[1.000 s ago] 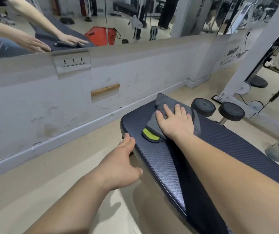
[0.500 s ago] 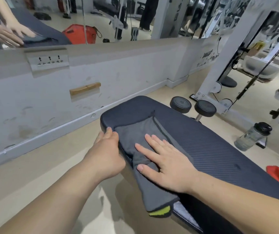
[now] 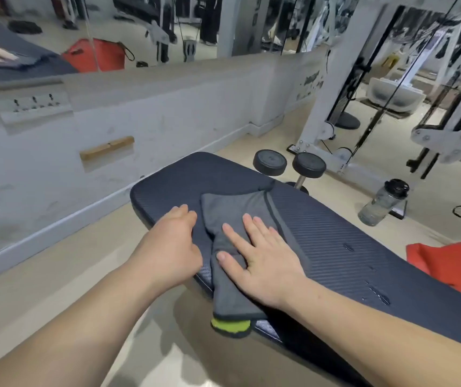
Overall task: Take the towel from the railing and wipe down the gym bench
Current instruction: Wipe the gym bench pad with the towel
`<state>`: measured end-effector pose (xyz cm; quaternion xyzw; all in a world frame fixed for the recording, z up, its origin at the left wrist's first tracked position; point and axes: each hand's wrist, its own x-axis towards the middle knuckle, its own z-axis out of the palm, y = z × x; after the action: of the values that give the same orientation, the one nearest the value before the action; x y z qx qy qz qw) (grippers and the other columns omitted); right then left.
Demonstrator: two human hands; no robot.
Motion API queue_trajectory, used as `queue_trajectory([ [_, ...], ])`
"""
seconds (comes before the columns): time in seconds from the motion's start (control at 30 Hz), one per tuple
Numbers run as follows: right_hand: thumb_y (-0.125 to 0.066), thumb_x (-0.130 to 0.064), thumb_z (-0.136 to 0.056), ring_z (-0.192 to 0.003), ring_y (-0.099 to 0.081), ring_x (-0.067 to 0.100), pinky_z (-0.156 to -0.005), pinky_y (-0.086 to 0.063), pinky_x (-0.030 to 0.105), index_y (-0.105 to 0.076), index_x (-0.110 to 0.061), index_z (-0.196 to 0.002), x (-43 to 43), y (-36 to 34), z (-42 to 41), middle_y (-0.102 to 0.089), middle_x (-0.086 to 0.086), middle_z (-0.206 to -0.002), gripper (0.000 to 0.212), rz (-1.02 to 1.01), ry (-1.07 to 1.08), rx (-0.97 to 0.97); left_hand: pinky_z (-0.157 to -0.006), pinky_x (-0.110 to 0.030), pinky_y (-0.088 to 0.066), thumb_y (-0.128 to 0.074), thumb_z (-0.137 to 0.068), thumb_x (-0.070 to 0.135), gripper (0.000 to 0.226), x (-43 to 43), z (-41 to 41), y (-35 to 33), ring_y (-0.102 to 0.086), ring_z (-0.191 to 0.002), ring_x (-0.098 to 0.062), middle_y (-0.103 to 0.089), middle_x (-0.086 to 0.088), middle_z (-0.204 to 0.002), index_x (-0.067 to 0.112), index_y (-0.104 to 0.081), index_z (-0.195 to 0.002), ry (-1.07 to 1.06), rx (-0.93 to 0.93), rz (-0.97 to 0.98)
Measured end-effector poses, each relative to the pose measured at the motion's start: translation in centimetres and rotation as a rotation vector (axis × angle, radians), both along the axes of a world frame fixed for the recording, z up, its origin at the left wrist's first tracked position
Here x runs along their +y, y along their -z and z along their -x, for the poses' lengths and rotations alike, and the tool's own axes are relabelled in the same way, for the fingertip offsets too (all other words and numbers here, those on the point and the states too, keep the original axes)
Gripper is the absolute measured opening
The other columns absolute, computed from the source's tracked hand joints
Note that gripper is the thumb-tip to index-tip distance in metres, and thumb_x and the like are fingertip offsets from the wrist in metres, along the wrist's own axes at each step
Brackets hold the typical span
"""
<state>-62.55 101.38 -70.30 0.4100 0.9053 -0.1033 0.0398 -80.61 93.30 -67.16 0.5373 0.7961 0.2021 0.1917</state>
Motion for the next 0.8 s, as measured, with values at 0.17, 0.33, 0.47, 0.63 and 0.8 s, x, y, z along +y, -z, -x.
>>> queue_trajectory([
  [0.17,-0.012,-0.088,-0.084,-0.162,0.008,0.010,-0.131,0.003,0.035,-0.012,-0.055,-0.161,2.4,-1.6,-5.5,0.006,-0.010,-0.175,0.084,0.075,-0.158,-0.068,-0.105,-0.014,-0.025,-0.046,-0.088,-0.001,0.047,-0.4,-1.3,-0.3,-0.037,-0.146,-0.020,-0.049,-0.012,-0.152,0.000,-0.058,-0.134,0.020,-0.015,-0.044],
  [0.33,-0.015,-0.075,-0.098,-0.163,0.006,0.022,-0.131,0.001,0.042,-0.008,-0.045,-0.165,6.3,0.1,-2.9,0.004,0.004,-0.177,0.074,0.004,0.302,-0.064,-0.127,-0.038,-0.026,-0.051,-0.095,0.021,0.056,-1.3,-2.5,0.3,-0.015,-0.159,-0.011,-0.020,0.003,-0.172,0.020,-0.048,-0.151,0.135,0.017,0.013],
  [0.47,-0.015,-0.074,-0.099,-0.162,0.010,0.024,-0.131,0.004,0.044,-0.003,-0.044,-0.165,2.6,-0.3,-2.7,0.009,0.007,-0.176,0.074,0.027,0.230,-0.080,-0.128,-0.032,-0.021,-0.053,-0.095,0.023,0.057,-1.0,-3.6,0.5,-0.019,-0.158,-0.012,-0.024,0.000,-0.172,0.019,-0.049,-0.152,0.190,0.037,0.003],
  [0.63,-0.019,-0.078,-0.096,-0.160,0.019,0.013,-0.130,0.009,0.037,-0.001,-0.052,-0.162,-2.9,-2.3,-9.4,0.017,-0.005,-0.174,0.073,0.119,-0.129,-0.119,-0.124,-0.030,-0.027,-0.051,-0.089,0.009,0.060,0.3,-5.5,0.1,-0.027,-0.156,-0.012,-0.033,0.002,-0.168,0.021,-0.056,-0.148,0.179,0.013,-0.103],
  [0.8,-0.001,-0.087,-0.083,-0.161,0.012,0.010,-0.131,0.004,0.035,-0.007,-0.054,-0.161,1.5,-2.3,-14.4,0.010,-0.007,-0.176,0.085,0.070,0.030,-0.125,-0.120,-0.026,-0.028,-0.050,-0.092,0.009,0.056,1.1,-8.3,0.1,-0.029,-0.154,-0.009,-0.033,0.009,-0.168,0.024,-0.058,-0.146,0.243,-0.016,-0.112],
])
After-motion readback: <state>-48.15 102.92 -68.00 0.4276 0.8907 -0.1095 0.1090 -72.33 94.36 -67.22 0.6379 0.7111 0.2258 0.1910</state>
